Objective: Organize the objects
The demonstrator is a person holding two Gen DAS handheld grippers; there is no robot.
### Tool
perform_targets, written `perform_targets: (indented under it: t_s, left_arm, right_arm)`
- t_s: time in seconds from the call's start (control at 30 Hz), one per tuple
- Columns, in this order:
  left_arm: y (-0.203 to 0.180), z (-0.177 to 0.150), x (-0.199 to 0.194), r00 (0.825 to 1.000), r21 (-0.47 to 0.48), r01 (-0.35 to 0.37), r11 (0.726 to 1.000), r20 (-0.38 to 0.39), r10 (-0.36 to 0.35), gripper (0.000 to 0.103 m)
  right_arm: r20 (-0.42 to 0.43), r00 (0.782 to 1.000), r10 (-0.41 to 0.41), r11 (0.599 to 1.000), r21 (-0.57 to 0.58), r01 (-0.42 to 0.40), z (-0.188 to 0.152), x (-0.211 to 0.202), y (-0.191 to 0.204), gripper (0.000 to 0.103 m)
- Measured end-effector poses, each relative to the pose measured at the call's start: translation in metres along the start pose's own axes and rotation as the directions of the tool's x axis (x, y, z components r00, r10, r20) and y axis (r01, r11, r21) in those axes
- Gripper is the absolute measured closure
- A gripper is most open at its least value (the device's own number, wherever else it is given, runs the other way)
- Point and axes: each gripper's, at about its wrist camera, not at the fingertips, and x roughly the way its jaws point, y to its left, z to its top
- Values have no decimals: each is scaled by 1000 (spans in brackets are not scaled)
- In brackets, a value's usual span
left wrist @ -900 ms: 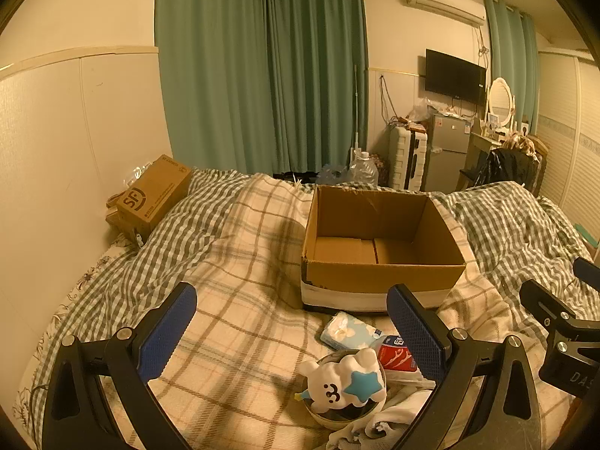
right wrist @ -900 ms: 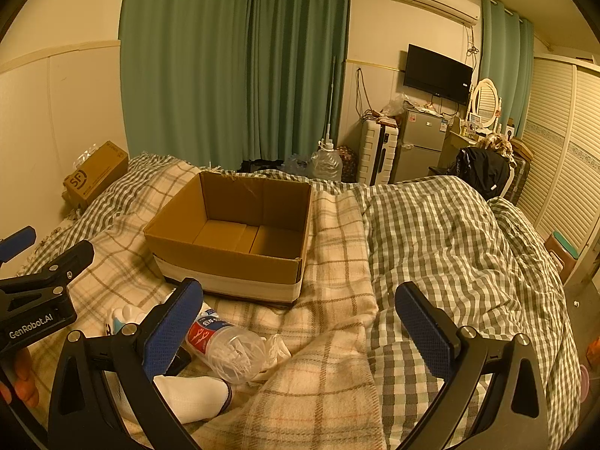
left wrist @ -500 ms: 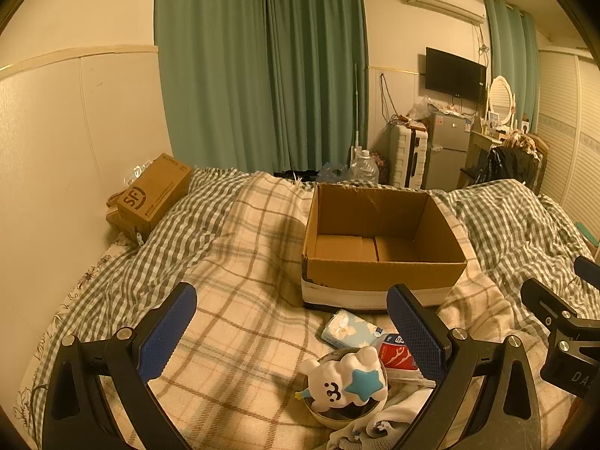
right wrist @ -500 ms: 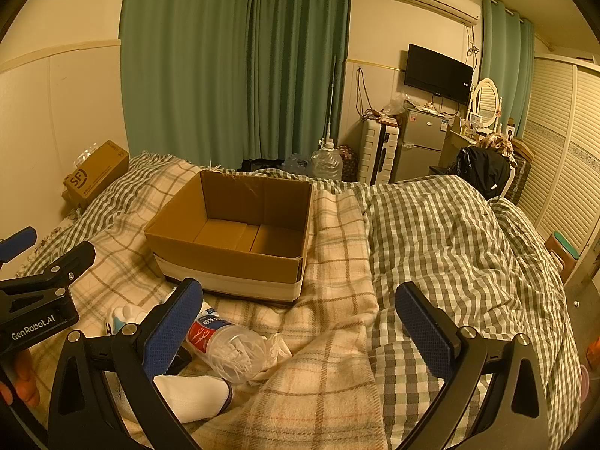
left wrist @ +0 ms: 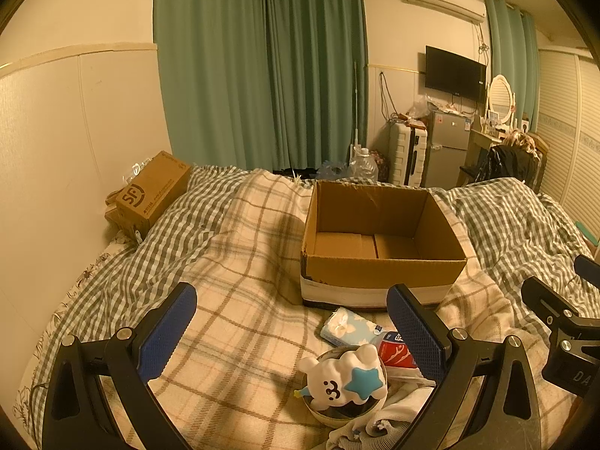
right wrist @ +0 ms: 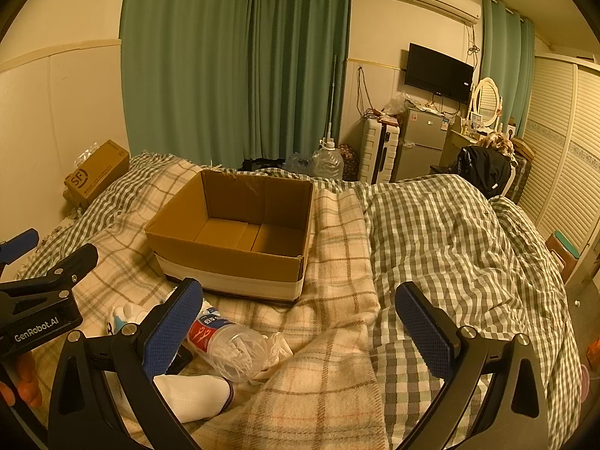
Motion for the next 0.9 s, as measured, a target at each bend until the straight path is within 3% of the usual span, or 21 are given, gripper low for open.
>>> perform_targets:
  t_s: [0.63,0.9]
  left_arm:
    - [2,-2,-4,999,-9,-14,1000,-40,13,0]
    - [7,-16,16,989,-14,4,1000,-145,-6,0]
  right_arm:
    - [27,1000,16,1000,17,-16,3,-14,-6,0]
    - [-26,999,23,1000,11,-23,-6,0,-9,0]
